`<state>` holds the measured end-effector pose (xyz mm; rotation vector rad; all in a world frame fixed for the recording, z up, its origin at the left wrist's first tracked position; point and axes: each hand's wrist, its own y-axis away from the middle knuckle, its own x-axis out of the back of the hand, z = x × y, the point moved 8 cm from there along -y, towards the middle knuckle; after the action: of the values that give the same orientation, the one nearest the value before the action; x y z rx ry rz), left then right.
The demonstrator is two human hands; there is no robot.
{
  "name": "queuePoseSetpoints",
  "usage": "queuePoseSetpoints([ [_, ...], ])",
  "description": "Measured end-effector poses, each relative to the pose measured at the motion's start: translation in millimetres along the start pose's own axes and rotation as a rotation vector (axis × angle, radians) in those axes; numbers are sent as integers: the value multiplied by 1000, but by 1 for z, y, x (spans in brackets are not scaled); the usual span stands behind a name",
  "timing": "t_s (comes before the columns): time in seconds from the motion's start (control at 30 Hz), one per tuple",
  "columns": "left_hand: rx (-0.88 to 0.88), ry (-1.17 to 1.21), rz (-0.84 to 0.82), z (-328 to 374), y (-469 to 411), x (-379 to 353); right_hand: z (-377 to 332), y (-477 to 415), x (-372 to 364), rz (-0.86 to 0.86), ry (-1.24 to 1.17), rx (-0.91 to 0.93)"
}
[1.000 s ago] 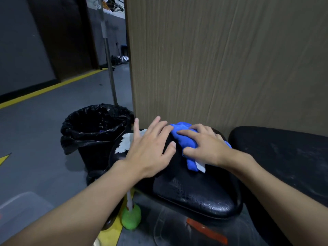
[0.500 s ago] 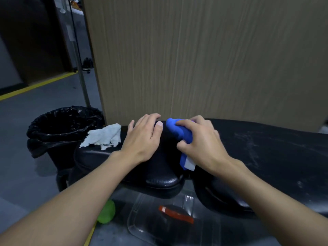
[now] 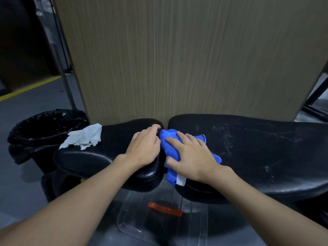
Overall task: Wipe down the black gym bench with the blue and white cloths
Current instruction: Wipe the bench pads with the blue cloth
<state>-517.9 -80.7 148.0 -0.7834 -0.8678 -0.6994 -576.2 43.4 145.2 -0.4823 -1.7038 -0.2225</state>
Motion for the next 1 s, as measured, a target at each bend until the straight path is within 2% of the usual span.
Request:
queuePoseSetpoints([
  [0.33, -43, -289, 64, -2, -11, -7, 51, -94, -7, 26, -19, -47],
  [0.63, -83, -316, 30, 6, -2, -12, 85, -160, -6, 15, -70, -137],
  [0.8, -64, -254, 55, 8, -1, -8, 74, -129, -6, 2, -40, -75],
  [1.0, -68, -202, 84, 14, 3, -3, 55, -38, 3, 27, -56, -8],
])
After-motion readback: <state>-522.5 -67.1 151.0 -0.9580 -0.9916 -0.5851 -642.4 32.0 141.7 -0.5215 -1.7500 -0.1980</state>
